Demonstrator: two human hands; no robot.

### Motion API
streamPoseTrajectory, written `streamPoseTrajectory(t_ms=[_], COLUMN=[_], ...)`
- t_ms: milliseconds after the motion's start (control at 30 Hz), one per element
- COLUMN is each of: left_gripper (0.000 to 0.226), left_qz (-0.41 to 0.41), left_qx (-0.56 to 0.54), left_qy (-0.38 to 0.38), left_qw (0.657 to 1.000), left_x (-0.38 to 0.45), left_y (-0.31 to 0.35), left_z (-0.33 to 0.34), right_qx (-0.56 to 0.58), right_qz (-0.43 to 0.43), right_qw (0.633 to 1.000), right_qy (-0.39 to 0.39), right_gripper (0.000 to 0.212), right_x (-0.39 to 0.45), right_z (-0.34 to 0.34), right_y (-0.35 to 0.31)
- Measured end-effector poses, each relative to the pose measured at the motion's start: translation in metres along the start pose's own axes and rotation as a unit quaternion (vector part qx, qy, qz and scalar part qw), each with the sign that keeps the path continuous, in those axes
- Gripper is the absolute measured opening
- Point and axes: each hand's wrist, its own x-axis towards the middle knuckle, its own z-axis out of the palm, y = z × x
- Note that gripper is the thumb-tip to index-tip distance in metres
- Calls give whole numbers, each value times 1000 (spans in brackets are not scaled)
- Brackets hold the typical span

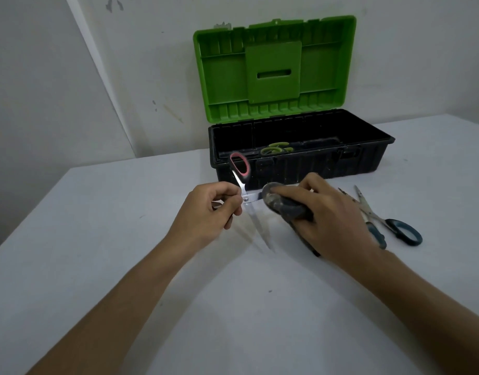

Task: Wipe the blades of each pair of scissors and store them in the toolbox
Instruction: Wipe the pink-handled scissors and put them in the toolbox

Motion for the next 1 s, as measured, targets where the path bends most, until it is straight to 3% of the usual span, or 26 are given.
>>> streamPoseTrajectory(t_ms=[133, 233, 433, 600, 700, 767, 867, 1000], left_gripper=[13, 12, 14, 12, 13, 13, 14, 12], left_qz=[-30, -35, 8, -6, -13, -15, -20, -27], left_qx=[-29, -12, 73, 34, 16, 14, 15, 22], left_qy=[23, 23, -27, 15, 27, 24, 21, 17], left_qw=[999, 999, 997, 999, 999, 1000, 999, 999], left_x=[3, 4, 1, 4, 4, 4, 2, 3], left_y=[-1, -1, 4, 8, 8, 7, 6, 5], left_z=[-7, -3, 0, -11, -16, -15, -12, -11], right_qx=[-13, 4, 13, 34, 32, 34, 71, 121], right_qz=[70, 36, -75, -128, -124, -111, -75, -10], right_qw=[997, 999, 992, 969, 961, 964, 979, 987], right_qy=[34, 32, -103, -209, -245, -238, -178, -102], right_gripper=[39, 38, 43, 45, 57, 62, 46, 52], right_x=[2, 0, -4, -5, -9, -10, -11, -10], right_z=[-10, -13, 1, -13, -17, -14, -8, -8], right_y=[17, 12, -13, -5, -7, -10, -16, -18])
